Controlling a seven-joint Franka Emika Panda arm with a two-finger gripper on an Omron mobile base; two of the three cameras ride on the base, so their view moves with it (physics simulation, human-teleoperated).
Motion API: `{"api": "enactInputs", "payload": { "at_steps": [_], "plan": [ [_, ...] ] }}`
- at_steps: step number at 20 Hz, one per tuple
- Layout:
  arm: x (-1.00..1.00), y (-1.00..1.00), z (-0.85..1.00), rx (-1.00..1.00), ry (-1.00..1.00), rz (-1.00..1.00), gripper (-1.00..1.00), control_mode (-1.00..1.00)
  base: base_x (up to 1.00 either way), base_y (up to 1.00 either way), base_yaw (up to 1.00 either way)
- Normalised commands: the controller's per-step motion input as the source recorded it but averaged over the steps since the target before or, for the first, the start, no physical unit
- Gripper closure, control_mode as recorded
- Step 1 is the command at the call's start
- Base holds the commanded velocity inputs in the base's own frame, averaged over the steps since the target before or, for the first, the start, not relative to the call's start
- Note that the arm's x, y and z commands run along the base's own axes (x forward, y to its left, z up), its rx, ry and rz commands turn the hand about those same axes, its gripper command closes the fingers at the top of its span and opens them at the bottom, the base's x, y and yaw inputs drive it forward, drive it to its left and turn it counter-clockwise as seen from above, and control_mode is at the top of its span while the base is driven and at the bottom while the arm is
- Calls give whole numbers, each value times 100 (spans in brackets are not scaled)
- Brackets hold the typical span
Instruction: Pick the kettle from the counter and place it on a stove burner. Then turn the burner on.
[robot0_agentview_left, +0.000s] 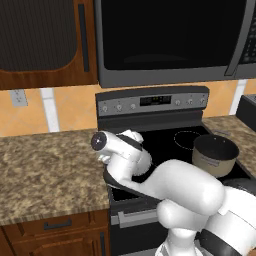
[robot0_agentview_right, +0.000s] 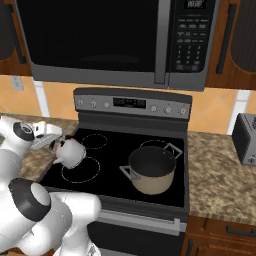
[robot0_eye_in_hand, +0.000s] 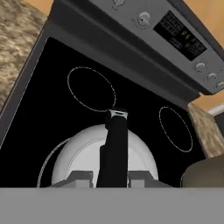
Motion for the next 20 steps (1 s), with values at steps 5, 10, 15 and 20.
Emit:
{"api": "enactInputs", "payload": {
  "at_steps": [5, 10, 15, 20],
  "plan": [
    [31, -34, 0, 20, 30, -1, 100, -100, 0, 0, 0],
    [8, -31, -26, 5, -5, 0, 100, -100, 0, 0, 0],
    [3, -26, -7, 5, 0, 0, 100, -100, 0, 0, 0],
    [1, -23, -12, 16, 1, 0, 100, -100, 0, 0, 0]
  ]
}}
